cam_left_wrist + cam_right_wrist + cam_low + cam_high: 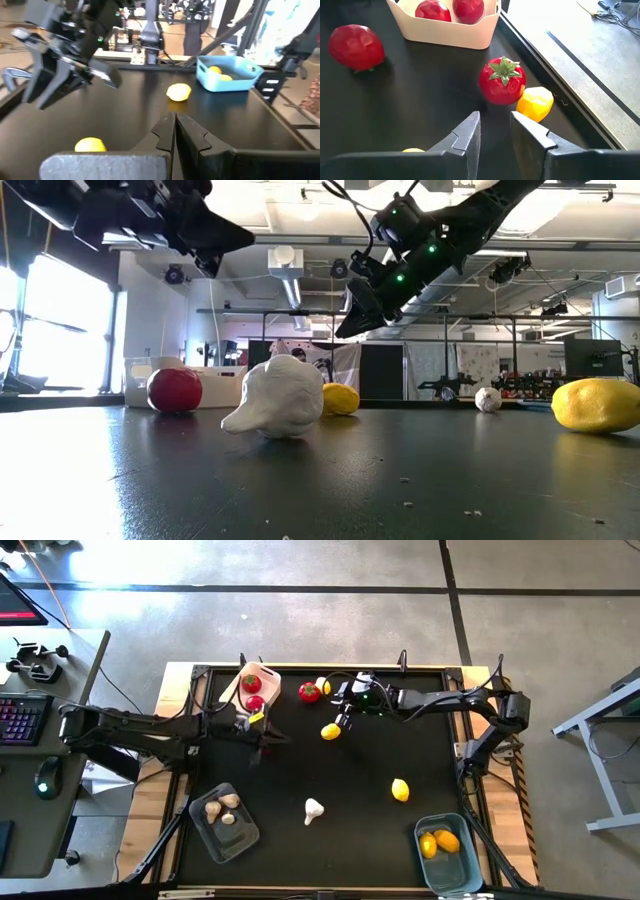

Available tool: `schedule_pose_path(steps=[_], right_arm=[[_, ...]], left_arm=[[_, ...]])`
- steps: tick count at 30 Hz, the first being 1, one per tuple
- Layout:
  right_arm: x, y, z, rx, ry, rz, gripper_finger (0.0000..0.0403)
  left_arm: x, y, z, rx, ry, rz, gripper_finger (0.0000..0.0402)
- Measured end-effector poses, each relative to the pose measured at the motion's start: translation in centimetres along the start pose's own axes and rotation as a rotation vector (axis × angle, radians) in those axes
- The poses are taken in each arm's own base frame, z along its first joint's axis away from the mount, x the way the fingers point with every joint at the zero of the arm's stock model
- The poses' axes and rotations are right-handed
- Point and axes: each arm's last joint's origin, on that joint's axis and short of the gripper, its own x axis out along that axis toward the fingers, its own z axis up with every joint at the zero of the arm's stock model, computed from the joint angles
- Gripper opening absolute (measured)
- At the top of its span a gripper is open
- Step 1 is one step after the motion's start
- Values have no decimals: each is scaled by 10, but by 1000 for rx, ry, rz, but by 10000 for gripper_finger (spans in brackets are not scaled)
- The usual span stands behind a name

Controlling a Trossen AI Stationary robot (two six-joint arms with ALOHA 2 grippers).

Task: Sort produce into baskets
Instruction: Put the yellow lemon into the blue bin

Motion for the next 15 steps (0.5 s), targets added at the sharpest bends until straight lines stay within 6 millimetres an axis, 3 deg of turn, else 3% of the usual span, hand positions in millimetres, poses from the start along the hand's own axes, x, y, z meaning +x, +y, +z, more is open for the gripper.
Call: schedule_pose_path(steps=[15], right_arm=[[0,-2,7,14,-73,-56,97]], left_arm=[[-13,45,5,53,-54,215,0]])
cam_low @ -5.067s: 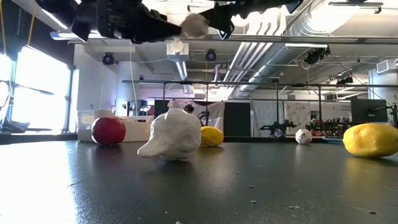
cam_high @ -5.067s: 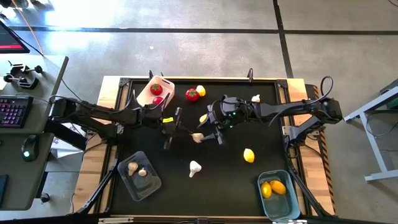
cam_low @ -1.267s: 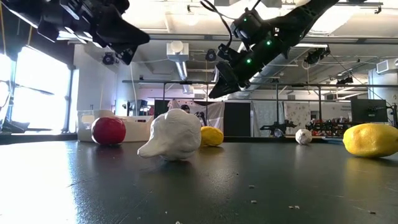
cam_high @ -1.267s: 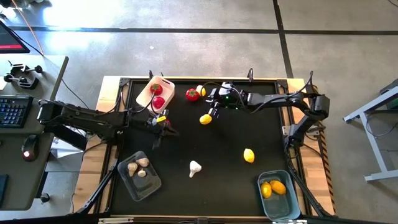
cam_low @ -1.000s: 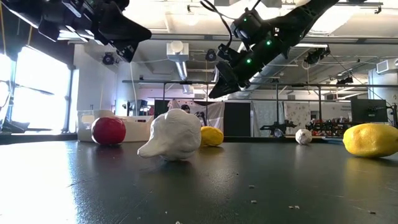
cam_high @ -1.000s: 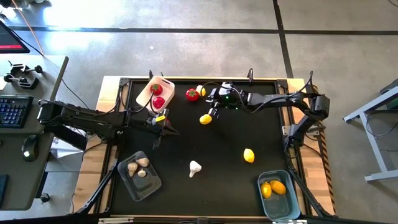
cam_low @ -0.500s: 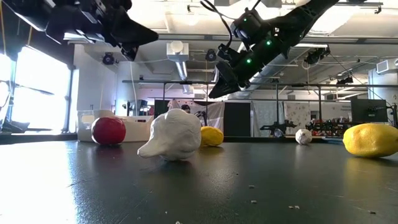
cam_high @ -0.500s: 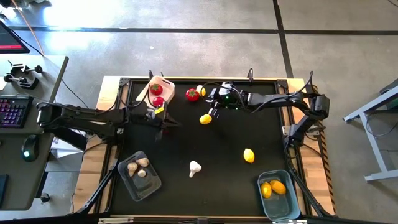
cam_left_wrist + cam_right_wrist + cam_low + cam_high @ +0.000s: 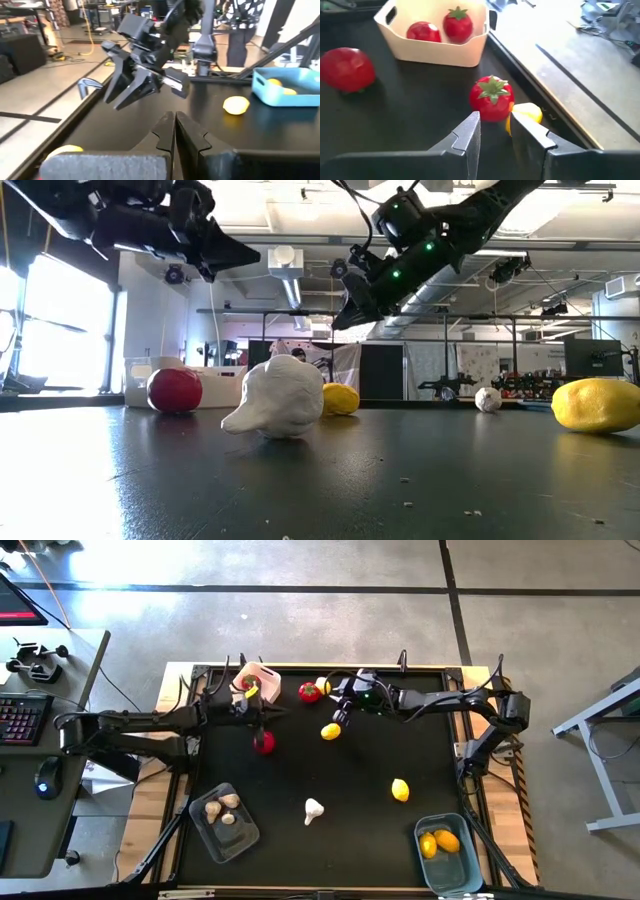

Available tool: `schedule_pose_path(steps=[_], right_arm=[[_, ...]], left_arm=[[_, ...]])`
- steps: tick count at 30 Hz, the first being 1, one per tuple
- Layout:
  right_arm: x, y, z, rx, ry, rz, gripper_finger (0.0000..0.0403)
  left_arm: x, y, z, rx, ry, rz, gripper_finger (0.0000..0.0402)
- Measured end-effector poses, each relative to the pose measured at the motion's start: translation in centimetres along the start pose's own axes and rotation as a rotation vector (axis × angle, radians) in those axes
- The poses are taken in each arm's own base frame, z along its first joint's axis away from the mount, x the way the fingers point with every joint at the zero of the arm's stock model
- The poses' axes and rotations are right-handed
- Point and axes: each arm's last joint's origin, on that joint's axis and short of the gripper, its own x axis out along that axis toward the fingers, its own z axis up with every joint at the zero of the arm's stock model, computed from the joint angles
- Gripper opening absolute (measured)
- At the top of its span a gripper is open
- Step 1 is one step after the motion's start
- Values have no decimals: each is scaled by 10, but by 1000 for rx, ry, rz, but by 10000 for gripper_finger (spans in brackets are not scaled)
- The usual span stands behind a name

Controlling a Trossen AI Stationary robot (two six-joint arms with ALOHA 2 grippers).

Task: Sort produce into baskets
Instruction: Put the yellow lemon into the blue bin

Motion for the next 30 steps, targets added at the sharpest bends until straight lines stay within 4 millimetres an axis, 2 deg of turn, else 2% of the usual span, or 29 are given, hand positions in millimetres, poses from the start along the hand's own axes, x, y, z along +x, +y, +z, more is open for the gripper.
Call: schedule_pose_path(steps=[9,19,25,30], right_arm=[[0,-1,3,9,-25,-37,101],[1,-8,4,82,-38,-79,179],[2,-10,9,151,-93,-73,209],[18,-6,8,188,-58,-68,237]], left_arm=[[-2,12,-1,5,2,54,0],[-3,16,-1,2,3,74,0],[-3,16,-1,29,3,74,0],[-3,16,-1,28,5,74,0]])
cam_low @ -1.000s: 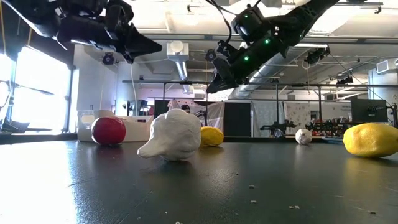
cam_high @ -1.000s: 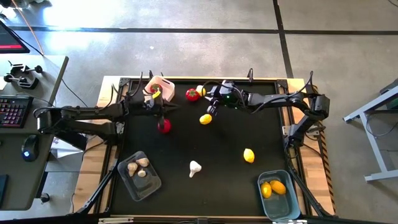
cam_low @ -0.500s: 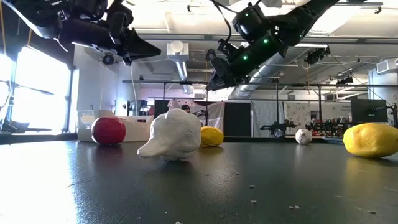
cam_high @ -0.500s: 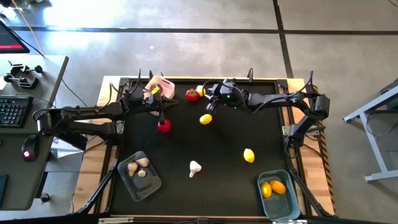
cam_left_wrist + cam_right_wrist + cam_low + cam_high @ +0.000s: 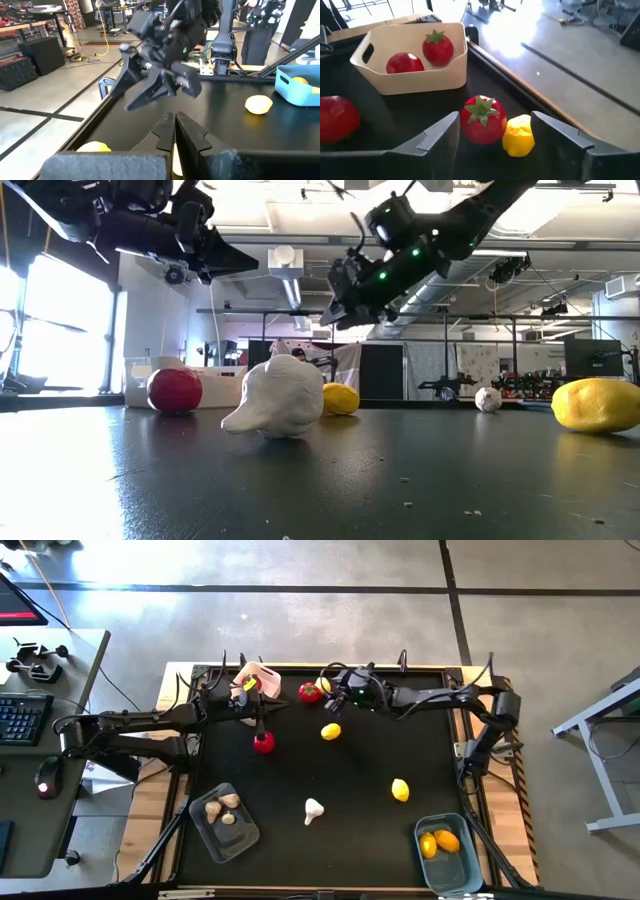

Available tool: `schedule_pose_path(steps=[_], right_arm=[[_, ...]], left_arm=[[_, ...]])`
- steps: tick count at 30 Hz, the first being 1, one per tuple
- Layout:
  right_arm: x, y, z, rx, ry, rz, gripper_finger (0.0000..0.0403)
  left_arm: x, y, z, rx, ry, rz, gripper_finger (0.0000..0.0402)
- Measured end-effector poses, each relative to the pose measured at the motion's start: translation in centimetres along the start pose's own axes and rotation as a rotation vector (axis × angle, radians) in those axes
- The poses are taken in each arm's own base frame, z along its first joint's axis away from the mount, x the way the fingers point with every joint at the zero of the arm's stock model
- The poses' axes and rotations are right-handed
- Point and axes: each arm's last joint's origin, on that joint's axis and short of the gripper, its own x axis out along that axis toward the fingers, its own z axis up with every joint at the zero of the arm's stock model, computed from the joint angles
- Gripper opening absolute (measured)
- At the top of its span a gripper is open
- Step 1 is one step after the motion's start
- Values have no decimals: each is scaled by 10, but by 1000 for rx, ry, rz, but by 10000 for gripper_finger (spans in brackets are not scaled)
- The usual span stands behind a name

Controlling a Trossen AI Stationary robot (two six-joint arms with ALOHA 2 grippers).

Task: Sort produce into baskets
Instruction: Put the yellow lemon into the blue bin

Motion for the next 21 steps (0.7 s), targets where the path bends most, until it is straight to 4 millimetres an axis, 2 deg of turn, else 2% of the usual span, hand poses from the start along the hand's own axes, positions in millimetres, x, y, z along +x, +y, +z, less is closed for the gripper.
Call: schedule_pose_path(steps=[5,9,15,21], right_arm=[[19,3,-1,3,61,-32,267],[36,-7,-7,-2,120,-98,284],[66,-26,-18,37,167,-154,287],[86,-31,-20,48,206,-101,287]], left_arm=[[0,2,-1,-2,3,2,0],[-1,2,-9,-6,19,6,0],[-5,3,-19,-34,-6,20,0],[-5,4,-19,-39,-6,24,0]])
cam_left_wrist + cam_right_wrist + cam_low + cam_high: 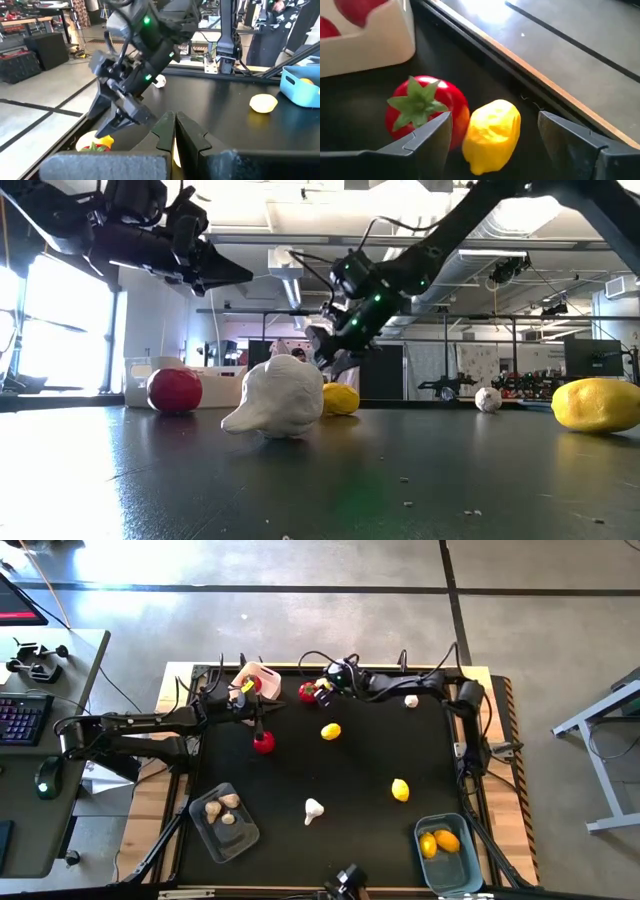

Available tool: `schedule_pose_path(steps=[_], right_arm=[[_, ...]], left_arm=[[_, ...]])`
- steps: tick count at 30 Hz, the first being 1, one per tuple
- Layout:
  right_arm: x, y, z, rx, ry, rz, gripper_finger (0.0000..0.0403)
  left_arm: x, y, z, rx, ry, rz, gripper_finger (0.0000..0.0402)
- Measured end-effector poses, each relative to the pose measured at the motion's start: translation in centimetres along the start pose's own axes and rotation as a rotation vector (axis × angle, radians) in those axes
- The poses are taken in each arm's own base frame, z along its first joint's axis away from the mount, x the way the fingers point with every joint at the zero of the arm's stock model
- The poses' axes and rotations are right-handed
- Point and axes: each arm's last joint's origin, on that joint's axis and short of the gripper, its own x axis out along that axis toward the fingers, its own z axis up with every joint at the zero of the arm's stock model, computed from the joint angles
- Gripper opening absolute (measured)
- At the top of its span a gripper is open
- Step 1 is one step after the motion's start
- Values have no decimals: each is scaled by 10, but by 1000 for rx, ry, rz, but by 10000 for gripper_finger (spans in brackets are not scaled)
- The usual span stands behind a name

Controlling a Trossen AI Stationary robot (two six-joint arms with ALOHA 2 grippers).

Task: Sort produce into baskets
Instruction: Put the yellow lemon into the blue bin

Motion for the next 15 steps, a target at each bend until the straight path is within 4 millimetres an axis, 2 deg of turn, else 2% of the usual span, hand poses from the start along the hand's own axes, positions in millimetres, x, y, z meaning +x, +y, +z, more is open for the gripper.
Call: schedule_pose_path(steps=[8,15], right_arm=[[8,-10,-4,1,72,-25,287],[10,-16,-5,24,106,34,287]], left_arm=[[0,0,0,0,3,-1,0],[0,0,0,0,4,-1,0]])
